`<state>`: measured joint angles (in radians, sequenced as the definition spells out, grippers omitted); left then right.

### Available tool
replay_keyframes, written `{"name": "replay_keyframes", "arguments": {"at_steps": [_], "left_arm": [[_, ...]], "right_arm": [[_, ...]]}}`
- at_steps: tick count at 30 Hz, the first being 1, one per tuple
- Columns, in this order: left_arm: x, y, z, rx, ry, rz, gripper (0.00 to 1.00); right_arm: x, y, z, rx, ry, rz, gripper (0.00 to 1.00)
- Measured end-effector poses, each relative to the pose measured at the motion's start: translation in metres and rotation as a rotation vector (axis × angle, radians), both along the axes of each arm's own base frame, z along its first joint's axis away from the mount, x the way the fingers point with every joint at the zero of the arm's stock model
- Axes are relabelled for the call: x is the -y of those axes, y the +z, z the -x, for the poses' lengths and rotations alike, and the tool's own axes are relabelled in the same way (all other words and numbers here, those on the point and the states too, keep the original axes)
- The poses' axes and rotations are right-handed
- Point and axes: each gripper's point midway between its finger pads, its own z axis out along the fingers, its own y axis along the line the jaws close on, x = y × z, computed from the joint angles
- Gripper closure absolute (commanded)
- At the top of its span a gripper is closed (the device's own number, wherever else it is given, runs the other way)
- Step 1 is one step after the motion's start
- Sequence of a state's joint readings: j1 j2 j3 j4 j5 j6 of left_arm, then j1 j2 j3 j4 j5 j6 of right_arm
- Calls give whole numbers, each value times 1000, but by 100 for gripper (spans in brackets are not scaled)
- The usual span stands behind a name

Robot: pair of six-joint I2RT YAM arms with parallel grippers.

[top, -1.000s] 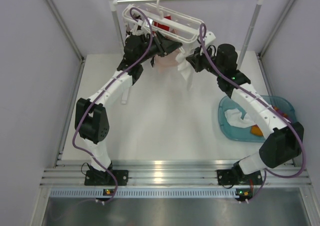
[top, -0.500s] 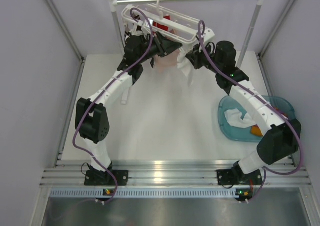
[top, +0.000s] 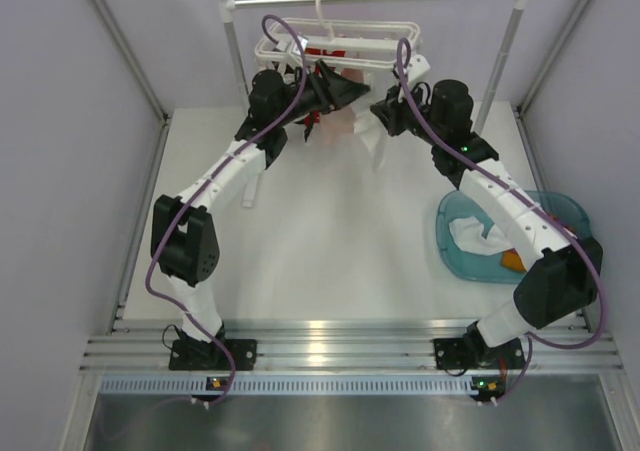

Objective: Clip the socks to the hanger
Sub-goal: Clamp the sock onto the hanger.

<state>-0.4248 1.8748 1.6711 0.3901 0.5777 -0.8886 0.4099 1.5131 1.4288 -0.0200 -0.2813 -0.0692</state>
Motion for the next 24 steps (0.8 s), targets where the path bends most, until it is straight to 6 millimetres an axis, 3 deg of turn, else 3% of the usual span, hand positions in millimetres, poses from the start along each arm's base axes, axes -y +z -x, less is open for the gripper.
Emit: {"name": "replay_keyframes", "arguments": {"at_steps": [1,4,16,24], "left_arm": [[0,1,0,0,1,1,18],[0,2,0,4,3,6,10],[-8,0,0,23,36,-17,15],[-26,17,22,109,91,-66,17]], "right_arm": [[0,0,0,0,0,0,100],[0,1,0,2,0,-1,100],[-3,1,2,-9,16,-15,100],[-8,1,7,-25,47,-37,100]]}}
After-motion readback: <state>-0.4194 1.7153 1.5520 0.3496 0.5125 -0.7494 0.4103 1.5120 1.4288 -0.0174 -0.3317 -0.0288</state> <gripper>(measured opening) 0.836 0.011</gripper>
